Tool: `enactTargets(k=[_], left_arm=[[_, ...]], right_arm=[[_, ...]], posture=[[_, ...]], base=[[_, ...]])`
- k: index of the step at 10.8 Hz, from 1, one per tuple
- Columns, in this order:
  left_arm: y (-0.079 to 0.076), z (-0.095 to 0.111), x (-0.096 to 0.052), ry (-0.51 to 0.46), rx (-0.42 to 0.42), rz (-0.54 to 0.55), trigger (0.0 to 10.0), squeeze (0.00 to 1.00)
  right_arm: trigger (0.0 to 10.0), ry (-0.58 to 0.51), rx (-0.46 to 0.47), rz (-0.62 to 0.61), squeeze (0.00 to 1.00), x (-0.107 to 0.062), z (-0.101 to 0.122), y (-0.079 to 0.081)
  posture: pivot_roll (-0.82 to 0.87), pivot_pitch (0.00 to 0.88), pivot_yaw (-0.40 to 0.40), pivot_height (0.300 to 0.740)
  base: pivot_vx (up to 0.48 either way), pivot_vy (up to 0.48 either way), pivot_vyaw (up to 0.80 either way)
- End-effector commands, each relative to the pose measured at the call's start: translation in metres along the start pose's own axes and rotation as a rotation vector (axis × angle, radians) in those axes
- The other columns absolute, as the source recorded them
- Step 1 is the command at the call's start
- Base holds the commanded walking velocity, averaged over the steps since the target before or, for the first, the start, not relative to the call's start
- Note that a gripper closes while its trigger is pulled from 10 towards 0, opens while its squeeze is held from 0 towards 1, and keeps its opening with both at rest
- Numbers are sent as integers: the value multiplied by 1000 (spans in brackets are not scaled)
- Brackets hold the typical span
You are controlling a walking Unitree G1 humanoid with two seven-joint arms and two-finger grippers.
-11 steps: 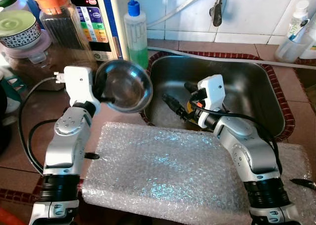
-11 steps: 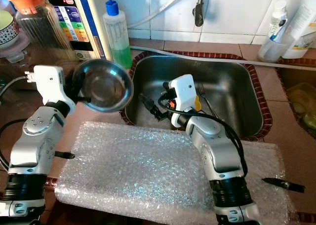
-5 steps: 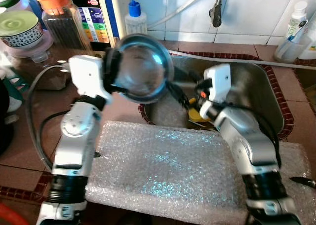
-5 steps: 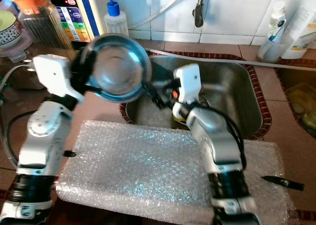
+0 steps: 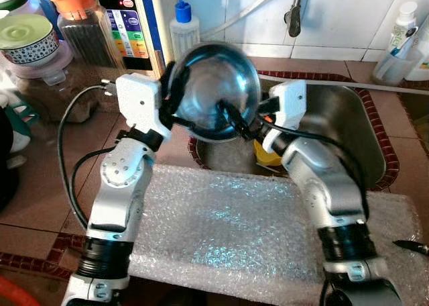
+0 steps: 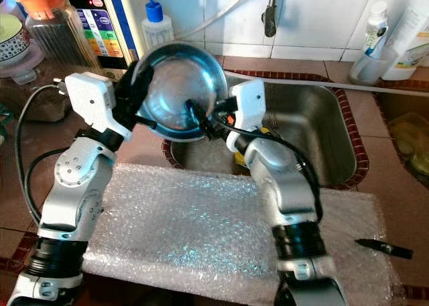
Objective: Kitchen organization
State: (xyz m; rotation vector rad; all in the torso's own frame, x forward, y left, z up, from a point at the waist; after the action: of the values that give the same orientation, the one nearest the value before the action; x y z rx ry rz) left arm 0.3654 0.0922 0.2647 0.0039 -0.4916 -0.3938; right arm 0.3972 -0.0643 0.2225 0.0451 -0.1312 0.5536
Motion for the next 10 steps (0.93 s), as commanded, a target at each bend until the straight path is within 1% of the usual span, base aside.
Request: enactTargets(k=[1, 2, 3, 6, 10], left_arm=[[-1, 14, 1, -54, 6, -8, 0, 0], [-4, 18, 2, -68, -26, -24, 0, 0], [-10, 22, 3, -81, -32, -51, 0, 0], [-11, 21, 3, -77, -23, -53, 0, 0], [-13, 22, 3, -82, -28, -68, 0, 0]], right_arm=[[7961, 8, -7, -45, 0, 1, 0, -9], [0, 3, 18, -57, 0, 1, 0, -13], [0, -1, 13, -64, 0, 2, 2, -15], [0, -10, 15, -94, 0, 6, 6, -18], [0, -23, 53, -109, 0, 5, 9, -22]], posture=[[-114, 149, 63, 740], [-115, 150, 61, 740], [-115, 151, 60, 740], [-117, 150, 59, 740], [-118, 150, 57, 740]], base=[[0, 0, 0], [0, 0, 0], [0, 0, 0], [0, 0, 0], [0, 0, 0]])
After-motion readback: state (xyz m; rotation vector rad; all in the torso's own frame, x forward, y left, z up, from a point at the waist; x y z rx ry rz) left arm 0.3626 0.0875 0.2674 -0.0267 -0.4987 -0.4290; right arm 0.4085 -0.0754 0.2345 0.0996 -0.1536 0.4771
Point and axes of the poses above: a point about 5 cm out from each wrist's last joint towards the gripper, its own x axis pointing out of the wrist towards the gripper, its own z axis along the axis of the wrist's last joint, y = z × x, the point moved 6 cm from there along x, pointing out of the wrist towards the gripper
